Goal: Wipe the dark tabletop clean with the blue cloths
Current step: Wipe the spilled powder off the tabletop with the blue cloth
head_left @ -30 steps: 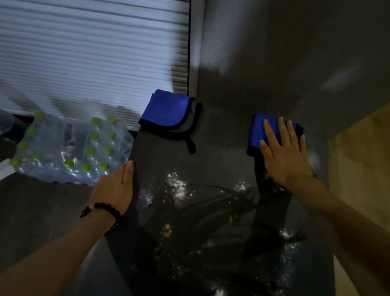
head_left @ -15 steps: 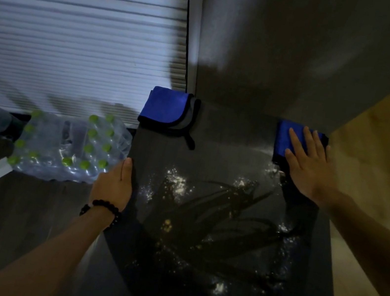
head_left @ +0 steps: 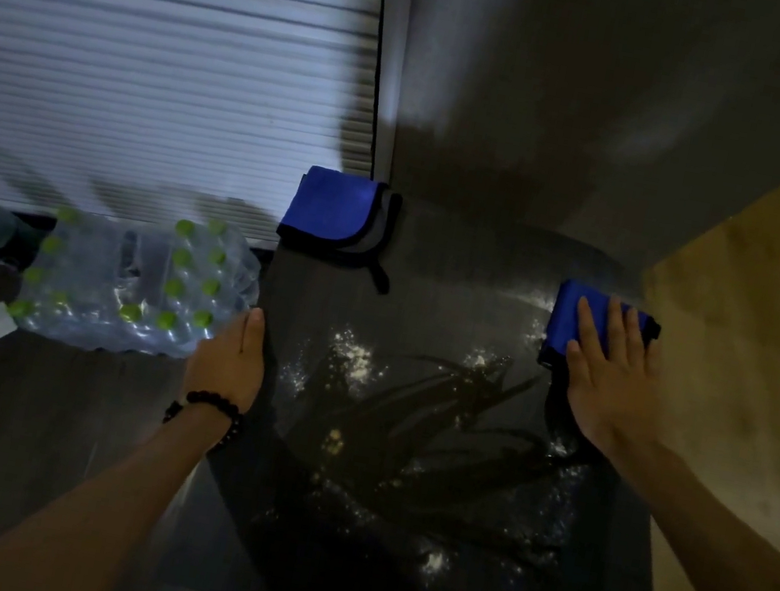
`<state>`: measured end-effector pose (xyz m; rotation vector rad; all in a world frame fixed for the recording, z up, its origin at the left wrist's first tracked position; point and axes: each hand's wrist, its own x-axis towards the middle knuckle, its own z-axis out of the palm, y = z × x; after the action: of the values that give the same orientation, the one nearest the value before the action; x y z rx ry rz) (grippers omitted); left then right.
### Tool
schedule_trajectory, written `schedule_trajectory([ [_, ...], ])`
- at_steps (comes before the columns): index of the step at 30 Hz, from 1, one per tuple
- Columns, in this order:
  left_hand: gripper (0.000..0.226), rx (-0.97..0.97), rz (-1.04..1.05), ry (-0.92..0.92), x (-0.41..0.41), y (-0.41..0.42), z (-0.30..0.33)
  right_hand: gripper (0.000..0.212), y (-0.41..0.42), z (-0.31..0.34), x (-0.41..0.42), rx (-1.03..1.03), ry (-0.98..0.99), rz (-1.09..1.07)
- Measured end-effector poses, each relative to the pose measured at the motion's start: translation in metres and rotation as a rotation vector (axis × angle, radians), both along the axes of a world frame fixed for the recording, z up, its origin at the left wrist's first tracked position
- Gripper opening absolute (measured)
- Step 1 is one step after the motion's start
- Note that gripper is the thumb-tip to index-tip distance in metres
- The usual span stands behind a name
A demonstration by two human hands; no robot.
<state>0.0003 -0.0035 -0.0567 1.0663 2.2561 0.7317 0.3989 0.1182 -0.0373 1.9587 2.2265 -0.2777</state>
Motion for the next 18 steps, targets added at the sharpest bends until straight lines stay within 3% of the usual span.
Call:
schedule_trajectory([
  [3, 0.054, 0.024, 0.013, -0.024, 0.000, 0.000, -0.001, 0.056, -0.004, -0.001, -0.005, 0.020, 0.010, -0.003],
  [7, 0.043, 0.033, 0.024, -0.011, 0.000, 0.000, 0.000, 0.056, -0.006, -0.005, -0.008, 0.041, -0.003, 0.000],
  [18, 0.055, -0.002, 0.030, -0.002, 0.002, 0.001, 0.002, 0.061, -0.015, -0.002, -0.027, 0.055, 0.050, 0.048],
])
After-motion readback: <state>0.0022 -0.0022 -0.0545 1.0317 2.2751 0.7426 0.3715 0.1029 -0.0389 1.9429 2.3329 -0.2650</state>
